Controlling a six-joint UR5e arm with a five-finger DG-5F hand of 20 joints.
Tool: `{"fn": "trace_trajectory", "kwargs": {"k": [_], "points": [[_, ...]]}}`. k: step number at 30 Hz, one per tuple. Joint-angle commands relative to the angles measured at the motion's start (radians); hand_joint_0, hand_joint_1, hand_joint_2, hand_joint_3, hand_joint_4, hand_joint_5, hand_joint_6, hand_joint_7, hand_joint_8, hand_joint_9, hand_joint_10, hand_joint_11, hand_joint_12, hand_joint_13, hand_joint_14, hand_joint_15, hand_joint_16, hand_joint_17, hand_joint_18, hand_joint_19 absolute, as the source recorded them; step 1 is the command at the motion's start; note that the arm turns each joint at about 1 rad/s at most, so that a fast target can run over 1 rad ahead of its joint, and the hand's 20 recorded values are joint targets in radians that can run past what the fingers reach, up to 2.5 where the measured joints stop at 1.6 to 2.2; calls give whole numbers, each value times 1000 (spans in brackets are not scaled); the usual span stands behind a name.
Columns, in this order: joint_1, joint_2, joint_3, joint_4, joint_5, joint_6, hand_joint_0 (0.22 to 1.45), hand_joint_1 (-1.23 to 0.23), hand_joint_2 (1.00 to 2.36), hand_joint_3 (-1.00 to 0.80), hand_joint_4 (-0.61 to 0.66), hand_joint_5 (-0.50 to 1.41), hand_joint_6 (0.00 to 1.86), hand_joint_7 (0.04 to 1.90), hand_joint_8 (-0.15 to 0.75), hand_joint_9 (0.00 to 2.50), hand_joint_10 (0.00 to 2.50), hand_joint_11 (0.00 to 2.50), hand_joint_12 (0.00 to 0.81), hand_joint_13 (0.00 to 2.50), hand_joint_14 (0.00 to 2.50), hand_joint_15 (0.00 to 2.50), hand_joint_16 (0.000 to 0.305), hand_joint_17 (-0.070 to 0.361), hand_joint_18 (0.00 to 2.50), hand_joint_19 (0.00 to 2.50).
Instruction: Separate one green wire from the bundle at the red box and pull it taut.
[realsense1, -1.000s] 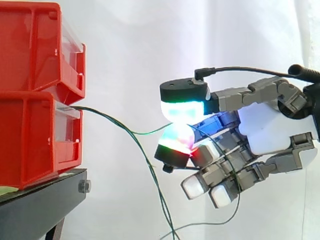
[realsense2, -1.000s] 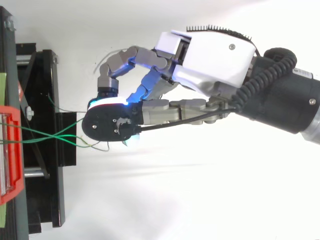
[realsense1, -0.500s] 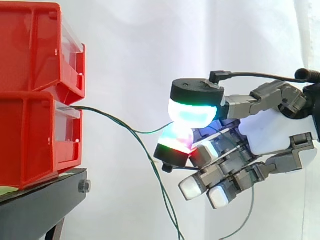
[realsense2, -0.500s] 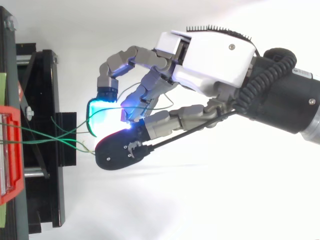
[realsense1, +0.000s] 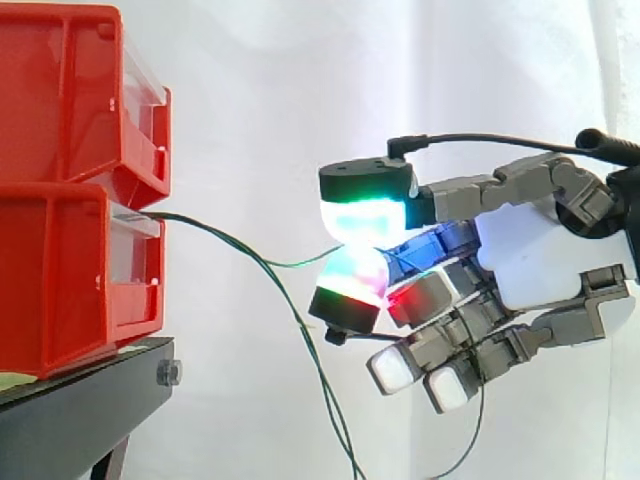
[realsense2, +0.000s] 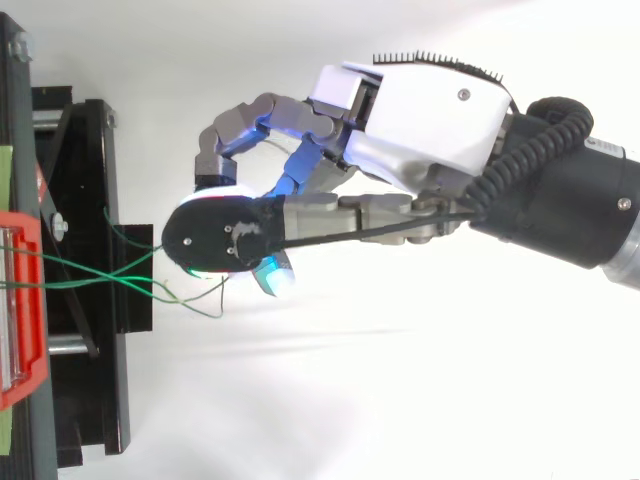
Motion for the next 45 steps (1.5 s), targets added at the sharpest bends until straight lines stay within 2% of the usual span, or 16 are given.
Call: {"fn": "trace_trajectory", "kwargs": {"k": [1,2,7,10,15,19,26,30,33,37,40,42,45], "points": [[0,0,0,0,0,0,602,-689,1015,-36,92,-168,917,1086,318,1230,15,1226,407,1014,20,512,58,130,993,587],[0,0,0,0,0,0,614,-730,1012,-24,55,-172,925,1056,317,1220,15,1226,407,1005,19,511,58,131,990,575],[0,1,0,0,0,0,623,-775,1015,-80,51,-185,927,1024,286,1138,17,1201,381,946,18,518,55,123,924,580],[0,0,0,0,0,0,637,-809,1016,-200,58,-192,922,1036,254,1100,19,1198,358,910,21,521,50,112,870,589],[0,0,0,0,0,0,657,-853,1006,-421,68,-192,918,1037,252,1084,19,1169,346,891,21,513,48,107,846,571],[2,0,-1,0,0,0,668,-853,1000,-500,75,-188,916,1041,249,1086,20,1164,344,893,21,514,47,107,845,561],[0,0,0,0,0,0,630,-826,1000,-500,80,-178,910,1047,252,1101,21,1157,341,893,21,513,47,106,840,569],[-1,0,0,0,0,2,529,-633,1000,-500,99,-169,904,1052,275,1158,19,1145,364,933,20,516,51,114,878,601],[-1,0,0,0,-2,2,586,-390,1002,-470,86,-159,892,1102,269,1215,21,1116,358,963,19,528,48,109,884,632],[-1,0,-1,0,0,3,589,-459,1013,-331,83,-160,891,1120,273,1220,21,1135,366,978,19,535,49,110,894,642],[-3,0,0,0,0,3,580,-559,1015,-188,104,-157,896,1123,302,1238,18,1149,393,1007,18,521,55,123,952,606],[-3,0,0,0,0,3,598,-679,1017,-97,99,-161,908,1120,304,1211,17,1168,395,1008,19,519,55,124,959,603],[-3,0,-1,0,0,5,605,-732,1018,-54,54,-168,924,1074,305,1187,17,1176,391,991,20,529,55,125,959,597]]}}
